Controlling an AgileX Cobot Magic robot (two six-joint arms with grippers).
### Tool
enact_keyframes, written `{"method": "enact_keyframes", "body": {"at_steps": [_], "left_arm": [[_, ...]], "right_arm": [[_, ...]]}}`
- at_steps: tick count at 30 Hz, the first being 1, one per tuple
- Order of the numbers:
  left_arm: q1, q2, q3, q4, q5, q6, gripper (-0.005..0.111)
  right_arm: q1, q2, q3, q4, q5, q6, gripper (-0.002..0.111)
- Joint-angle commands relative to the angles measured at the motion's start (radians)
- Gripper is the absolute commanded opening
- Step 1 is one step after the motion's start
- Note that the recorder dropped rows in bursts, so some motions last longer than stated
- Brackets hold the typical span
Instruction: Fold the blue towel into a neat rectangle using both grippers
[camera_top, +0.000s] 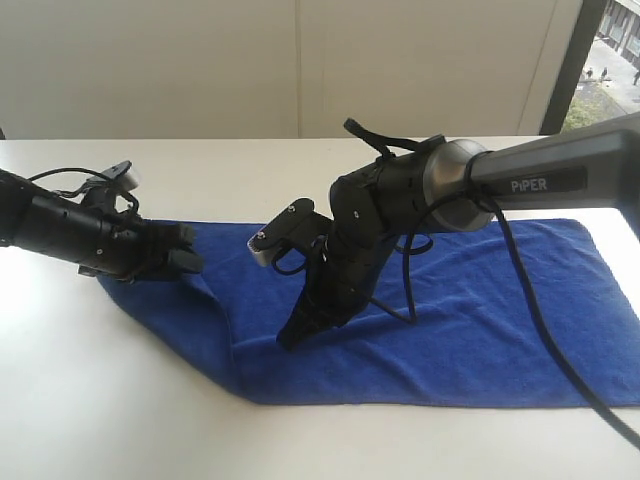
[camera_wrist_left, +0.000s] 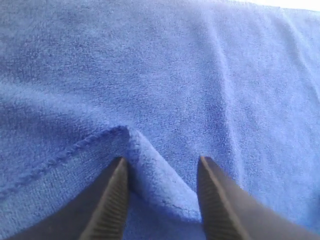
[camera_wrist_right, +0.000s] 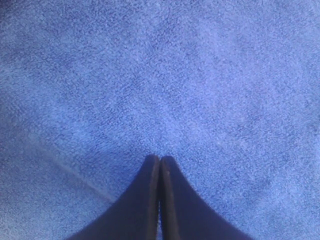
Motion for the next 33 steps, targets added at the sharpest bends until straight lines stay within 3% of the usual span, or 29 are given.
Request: {"method": "enact_keyframes", "body": {"at_steps": [1,8,13,16,19,26,33], "left_arm": [[0.001,0.006,-0.003,-0.021,0.021,-0.003,0.029],[0.001,-0.017,-0.003,0.030,0.019,-0.005,0.000],[0.001,-0.118,-0.003,0.355,0.046,-0.253,0.000],[0.001,-0.168,0.005,0.640,0.159,-0.484,0.000],[0.001,-0.201,0.042,0.828,0.227,-0.613,0.000],[0.001,-0.286,0.072,1.055,0.314,-0.797,0.000],[0.001,-0.317,0.098,1.178,0.430,-0.900,0.000]], "right_arm": [[-0.004,-0.003,0.004,0.000,0.003,0.003,0.000],[-0.004,-0.003,0.004,0.000,0.005,0.003,0.000],[-0.004,-0.003,0.004,0.000,-0.003,0.003,0.000],[-0.004,-0.003,0.004,0.000,-0.008,0.003,0.000],[-0.004,-0.003,0.004,0.000,-0.021,0.003,0.000],[-0.004,-0.003,0.004,0.000,-0.019,0.003,0.000],[-0.004,-0.003,0.004,0.000,-0.019,0.003,0.000]]}}
